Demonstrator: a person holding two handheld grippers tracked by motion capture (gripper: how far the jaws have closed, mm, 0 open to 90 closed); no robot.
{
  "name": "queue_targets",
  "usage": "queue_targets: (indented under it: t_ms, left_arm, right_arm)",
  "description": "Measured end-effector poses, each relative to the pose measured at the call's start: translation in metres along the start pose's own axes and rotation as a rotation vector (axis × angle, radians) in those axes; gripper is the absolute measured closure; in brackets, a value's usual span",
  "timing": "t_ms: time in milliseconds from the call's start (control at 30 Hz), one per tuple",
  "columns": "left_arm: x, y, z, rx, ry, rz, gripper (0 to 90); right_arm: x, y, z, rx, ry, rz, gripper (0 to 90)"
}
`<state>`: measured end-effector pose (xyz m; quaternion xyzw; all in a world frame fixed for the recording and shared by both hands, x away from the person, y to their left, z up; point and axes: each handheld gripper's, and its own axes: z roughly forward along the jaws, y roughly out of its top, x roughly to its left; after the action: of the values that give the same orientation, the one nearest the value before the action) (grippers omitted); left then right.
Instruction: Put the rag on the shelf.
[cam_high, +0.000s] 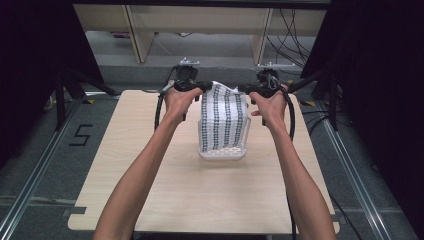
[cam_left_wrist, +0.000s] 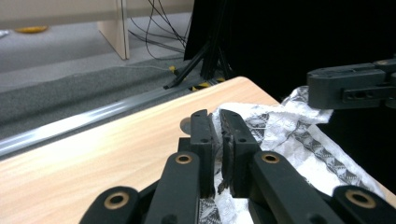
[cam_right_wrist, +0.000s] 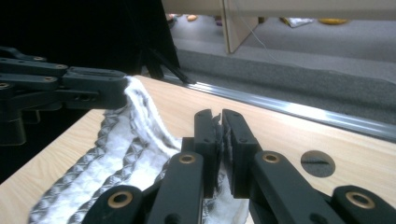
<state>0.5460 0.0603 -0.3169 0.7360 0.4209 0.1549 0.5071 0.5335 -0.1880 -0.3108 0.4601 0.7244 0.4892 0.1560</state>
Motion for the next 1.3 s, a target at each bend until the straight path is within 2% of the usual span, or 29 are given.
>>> queue_targets:
  t_ms: [33, 67, 133, 200, 233, 267, 367, 400, 433, 500, 567, 633, 733, 933, 1000, 1100, 1133, 1233, 1267, 1300]
  left_arm:
    - [0.0, -0.002, 0.001, 0.007, 0.0, -0.004, 83.7]
    - [0.002, -0.003, 0.002, 0.03, -0.004, 0.004, 83.5]
    - [0.003, -0.006, 0.004, 0.037, -0.008, -0.016, 83.0]
    - [0.005, -0.009, 0.005, 0.063, -0.009, -0.016, 82.3]
    - [0.006, -0.01, 0.005, 0.072, -0.009, -0.015, 81.7]
    - [0.006, -0.011, 0.005, 0.078, -0.005, -0.015, 80.7]
    - [0.008, -0.014, 0.006, 0.093, -0.014, -0.029, 77.9]
    - [0.008, -0.015, 0.006, 0.1, -0.014, -0.034, 75.6]
    - [0.009, -0.016, 0.007, 0.114, -0.016, -0.04, 72.6]
    - [0.009, -0.018, 0.01, 0.148, -0.02, -0.056, 58.7]
    - [0.008, -0.019, 0.012, 0.188, -0.001, -0.061, 42.7]
    - [0.008, -0.02, 0.013, 0.21, 0.021, -0.067, 32.0]
    - [0.011, -0.019, 0.011, 0.199, 0.03, -0.076, 25.4]
    - [0.013, -0.019, 0.004, 0.179, 0.015, -0.095, 25.1]
    - [0.014, -0.019, 0.002, 0.18, 0.013, -0.094, 25.3]
    - [0.014, -0.019, -0.003, 0.185, 0.008, -0.087, 25.2]
    - [0.014, -0.019, -0.004, 0.185, 0.009, -0.087, 25.1]
    - [0.015, -0.02, -0.009, 0.181, 0.007, -0.087, 25.1]
    - [0.016, -0.02, -0.011, 0.178, 0.002, -0.089, 25.1]
    - [0.016, -0.02, -0.013, 0.176, -0.005, -0.096, 25.1]
  right_arm:
    - [-0.002, -0.001, 0.002, 0.0, 0.0, -0.012, 85.2]
    - [-0.001, -0.002, 0.004, 0.004, -0.001, 0.008, 85.1]
    - [-0.004, -0.004, 0.007, 0.015, -0.006, 0.007, 84.6]
    - [-0.005, -0.006, 0.01, 0.037, -0.022, 0.017, 83.5]
    - [-0.007, -0.007, 0.011, 0.035, -0.024, 0.006, 82.9]
    - [-0.006, -0.007, 0.012, 0.035, -0.028, 0.023, 82.2]
    - [-0.005, -0.008, 0.014, 0.028, -0.024, 0.014, 81.2]
    - [-0.005, -0.008, 0.014, 0.031, -0.023, -0.002, 80.6]
    - [-0.003, -0.009, 0.014, 0.032, -0.027, 0.009, 80.2]
    - [-0.003, -0.009, 0.014, 0.027, -0.017, 0.002, 79.2]
    - [-0.002, -0.01, 0.014, 0.03, -0.022, 0.009, 78.4]
    - [-0.001, -0.01, 0.014, 0.027, -0.018, 0.007, 78.1]
    - [0.001, -0.01, 0.012, 0.029, -0.016, 0.004, 77.3]
    - [0.004, -0.01, 0.008, 0.024, 0.003, -0.017, 75.9]
    - [0.006, -0.01, 0.005, 0.026, -0.001, -0.008, 75.0]
    - [0.004, -0.01, 0.002, 0.026, 0.004, -0.035, 73.1]
    - [0.005, -0.01, 0.0, 0.03, -0.004, -0.022, 72.4]
    - [0.003, -0.011, -0.004, 0.028, -0.003, -0.024, 70.9]
    - [0.002, -0.011, -0.006, 0.027, -0.002, -0.041, 70.1]
    - [0.002, -0.012, -0.007, 0.032, -0.002, -0.023, 69.8]
